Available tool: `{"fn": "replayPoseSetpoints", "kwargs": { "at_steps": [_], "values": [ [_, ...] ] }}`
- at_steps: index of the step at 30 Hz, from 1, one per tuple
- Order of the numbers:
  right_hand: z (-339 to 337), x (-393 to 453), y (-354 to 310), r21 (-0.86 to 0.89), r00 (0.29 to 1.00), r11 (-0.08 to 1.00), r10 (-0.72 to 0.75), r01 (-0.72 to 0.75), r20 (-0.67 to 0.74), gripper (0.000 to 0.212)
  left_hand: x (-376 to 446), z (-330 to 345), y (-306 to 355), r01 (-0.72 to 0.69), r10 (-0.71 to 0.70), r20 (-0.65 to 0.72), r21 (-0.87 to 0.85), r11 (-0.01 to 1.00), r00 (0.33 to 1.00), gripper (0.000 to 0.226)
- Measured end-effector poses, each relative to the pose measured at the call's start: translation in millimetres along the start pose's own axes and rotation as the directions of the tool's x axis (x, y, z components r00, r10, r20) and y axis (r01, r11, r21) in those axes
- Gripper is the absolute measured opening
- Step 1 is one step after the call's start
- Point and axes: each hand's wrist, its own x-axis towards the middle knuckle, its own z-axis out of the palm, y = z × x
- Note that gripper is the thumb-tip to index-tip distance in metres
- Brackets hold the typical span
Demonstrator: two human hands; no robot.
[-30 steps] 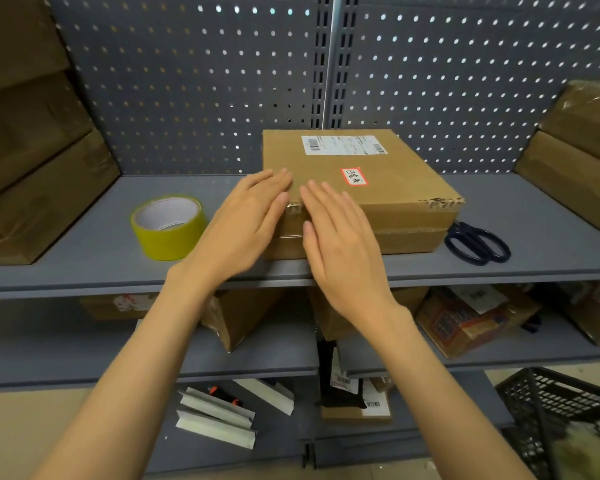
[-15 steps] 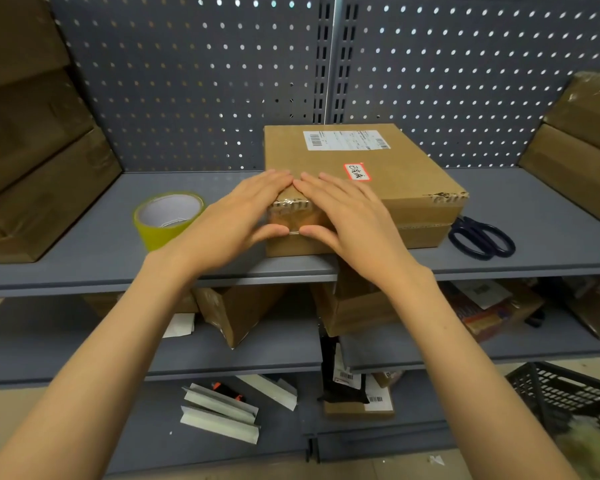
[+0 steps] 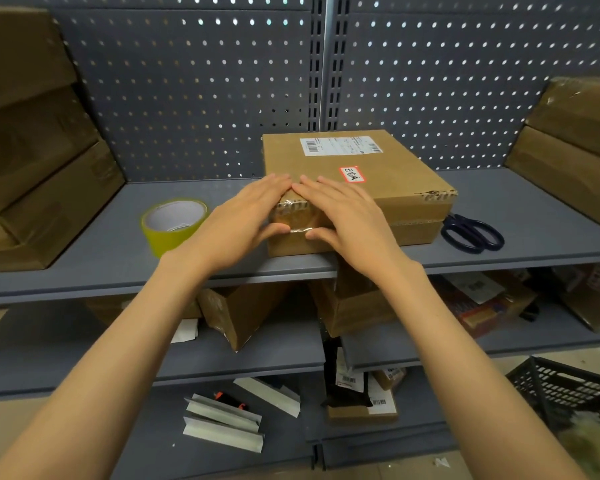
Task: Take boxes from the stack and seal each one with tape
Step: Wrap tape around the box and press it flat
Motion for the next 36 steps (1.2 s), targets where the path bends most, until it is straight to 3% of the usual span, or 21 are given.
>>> {"fn": "replayPoseSetpoints", "kwargs": {
  "at_steps": [6,10,14,17,25,31,36],
  "values": [
    [1,0,-5,-0.007,1.000,1.000,0.023,-0.023,0.006,0.076,3,-6,-4,-0.006,0.005,0.044,0.006,1.000,0.999,0.070],
    [-7,-12,1,0.202,0.974,0.967,0.184,-0.155,-0.130,0.069,4,-15,9,0.006,-0.007,0.026,0.050,0.999,1.000,0.089],
    [-21,-35,29,0.336,0.817,0.899,0.408,-0.281,-0.408,0.047,18,-14,42,-0.040,0.040,-0.060,0.002,0.999,0.997,0.073],
    [-31,-48,57,0.390,0.731,0.833,0.540,-0.393,-0.416,0.046,37,-1,68,-0.091,0.092,-0.037,0.019,0.996,0.995,0.062],
    [-37,-65,107,0.555,0.856,0.740,0.509,-0.380,-0.093,0.058,94,34,123,-0.051,0.052,0.037,-0.036,0.998,0.998,0.053],
    [-47,-68,132,0.526,0.924,0.798,0.378,-0.295,-0.056,0.050,110,43,137,0.033,-0.032,0.055,-0.022,0.999,0.998,0.057],
    [-42,-68,143,0.563,0.921,0.780,0.382,-0.275,-0.078,0.054,110,47,139,0.107,-0.107,0.017,-0.029,0.994,0.994,0.055]
  ]
}}
